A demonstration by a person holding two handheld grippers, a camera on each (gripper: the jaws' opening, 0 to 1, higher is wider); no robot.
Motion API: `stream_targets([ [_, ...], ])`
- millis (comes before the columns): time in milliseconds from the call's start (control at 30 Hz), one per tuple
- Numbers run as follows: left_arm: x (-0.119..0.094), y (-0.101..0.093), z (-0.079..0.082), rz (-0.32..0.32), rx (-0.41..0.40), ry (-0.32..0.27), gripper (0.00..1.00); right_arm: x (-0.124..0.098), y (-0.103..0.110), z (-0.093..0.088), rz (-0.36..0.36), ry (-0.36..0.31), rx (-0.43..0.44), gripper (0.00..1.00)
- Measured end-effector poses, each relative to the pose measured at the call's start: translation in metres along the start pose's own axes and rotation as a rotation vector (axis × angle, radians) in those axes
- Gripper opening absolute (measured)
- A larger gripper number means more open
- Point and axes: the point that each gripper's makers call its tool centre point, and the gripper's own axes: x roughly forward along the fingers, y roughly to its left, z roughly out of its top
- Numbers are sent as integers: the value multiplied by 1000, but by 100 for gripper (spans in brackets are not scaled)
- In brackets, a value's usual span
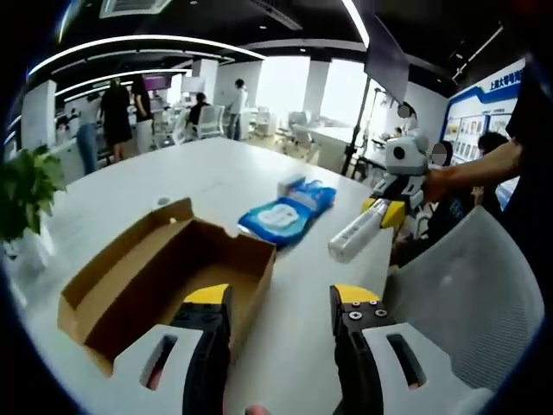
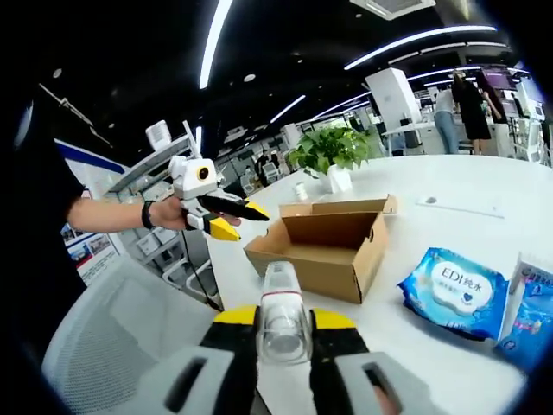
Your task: Operate the shoe box by opening the lid, removing the specified soft item, and placing it in the target area until the item is outside and the box remains undamaged.
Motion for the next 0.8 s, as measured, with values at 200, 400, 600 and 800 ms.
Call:
stream_targets([
  [200, -2, 4, -4, 25, -18, 1, 49, -7, -11, 5, -15, -1, -1, 17],
  [400, -6, 14, -13, 79, -55, 0, 49, -11, -21, 9, -23, 13, -13, 17],
  [600, -11, 20, -22, 128, -88, 2, 51, -16, -31, 13, -31, 28, -27, 17],
  [800, -14, 22, -27, 157, -103, 3, 51, -22, -44, 16, -39, 61, -51, 17],
])
